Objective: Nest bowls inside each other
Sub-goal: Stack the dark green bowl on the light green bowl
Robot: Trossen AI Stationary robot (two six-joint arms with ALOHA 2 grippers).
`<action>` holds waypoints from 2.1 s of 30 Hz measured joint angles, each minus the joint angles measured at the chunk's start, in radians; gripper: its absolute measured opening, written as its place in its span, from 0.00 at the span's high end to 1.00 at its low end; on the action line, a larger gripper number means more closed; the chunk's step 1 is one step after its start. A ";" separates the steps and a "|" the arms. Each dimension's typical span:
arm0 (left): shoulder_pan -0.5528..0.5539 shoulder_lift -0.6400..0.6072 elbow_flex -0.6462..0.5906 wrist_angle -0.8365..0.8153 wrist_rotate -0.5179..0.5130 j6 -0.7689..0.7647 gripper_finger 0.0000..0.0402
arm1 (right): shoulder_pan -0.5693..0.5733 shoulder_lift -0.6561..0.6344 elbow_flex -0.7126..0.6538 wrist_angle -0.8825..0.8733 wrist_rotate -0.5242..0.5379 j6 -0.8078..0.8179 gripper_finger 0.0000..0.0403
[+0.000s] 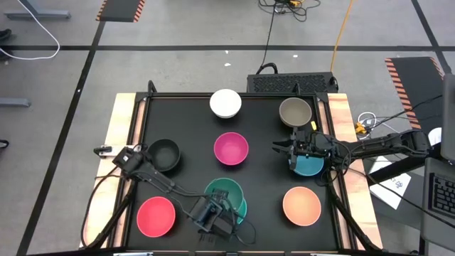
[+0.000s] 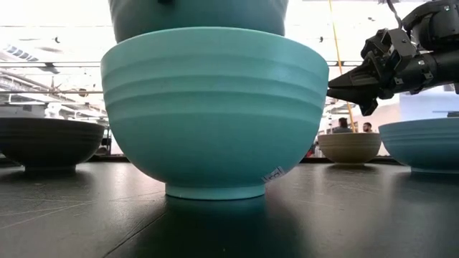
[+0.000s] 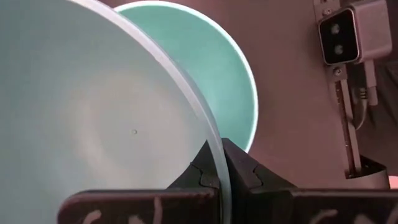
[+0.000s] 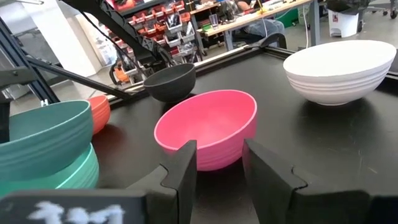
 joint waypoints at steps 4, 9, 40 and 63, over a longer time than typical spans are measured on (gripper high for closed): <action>-0.019 0.003 -0.001 0.021 -0.011 -0.024 1.00 | 0.000 0.000 0.000 0.001 0.000 -0.003 0.70; -0.039 0.011 -0.001 0.055 -0.014 -0.028 1.00 | 0.000 0.000 0.000 0.002 0.002 -0.002 0.70; -0.005 0.096 -0.001 0.048 -0.034 0.050 1.00 | 0.000 -0.002 0.000 0.004 0.001 0.001 0.70; -0.003 0.095 -0.001 0.019 -0.140 0.072 0.99 | 0.000 -0.002 0.000 0.004 0.000 0.001 0.70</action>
